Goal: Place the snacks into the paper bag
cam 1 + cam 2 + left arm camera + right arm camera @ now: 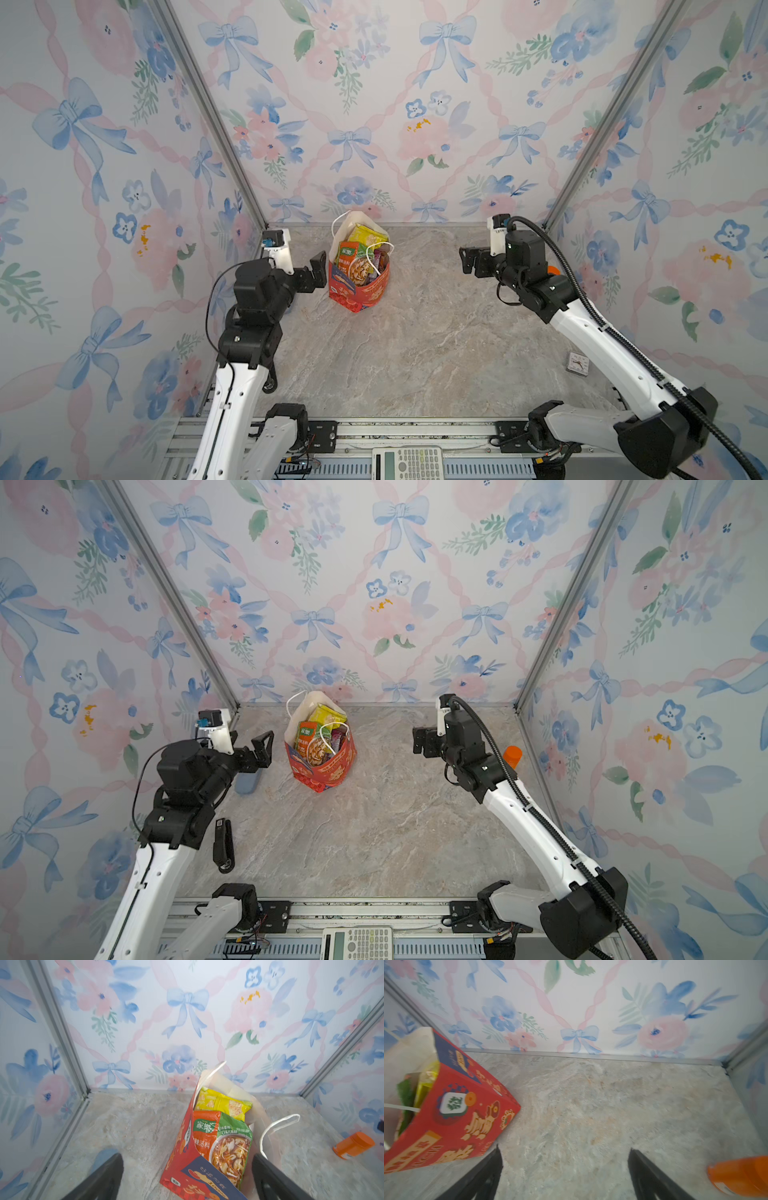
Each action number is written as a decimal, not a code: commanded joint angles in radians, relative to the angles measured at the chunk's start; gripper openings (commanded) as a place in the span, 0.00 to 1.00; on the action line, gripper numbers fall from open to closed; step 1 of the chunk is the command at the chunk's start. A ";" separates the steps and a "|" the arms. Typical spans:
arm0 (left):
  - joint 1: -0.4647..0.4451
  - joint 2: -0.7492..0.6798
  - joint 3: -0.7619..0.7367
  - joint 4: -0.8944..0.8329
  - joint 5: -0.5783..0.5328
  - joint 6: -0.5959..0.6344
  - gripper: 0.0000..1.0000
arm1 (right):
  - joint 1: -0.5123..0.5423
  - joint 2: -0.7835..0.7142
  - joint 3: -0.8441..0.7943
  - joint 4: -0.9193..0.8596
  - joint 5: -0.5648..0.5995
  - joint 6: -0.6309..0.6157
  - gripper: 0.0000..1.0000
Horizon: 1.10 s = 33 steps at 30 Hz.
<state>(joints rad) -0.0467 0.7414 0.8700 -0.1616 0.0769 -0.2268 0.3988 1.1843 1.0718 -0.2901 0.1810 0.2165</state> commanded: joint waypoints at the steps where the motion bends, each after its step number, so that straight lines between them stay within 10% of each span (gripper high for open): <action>1: -0.005 -0.060 -0.207 0.302 -0.140 -0.068 0.98 | -0.050 -0.089 -0.193 0.178 0.104 -0.036 0.97; 17: 0.008 0.119 -0.774 1.006 -0.392 0.027 0.98 | -0.136 0.008 -0.687 0.910 0.365 -0.288 0.97; 33: 0.020 0.689 -0.744 1.434 -0.244 0.161 0.98 | -0.193 0.351 -0.843 1.529 0.204 -0.332 0.97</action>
<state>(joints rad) -0.0338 1.3579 0.1005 1.1465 -0.2028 -0.0998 0.2329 1.5219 0.2443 1.1019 0.4286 -0.1341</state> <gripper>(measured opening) 0.980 0.967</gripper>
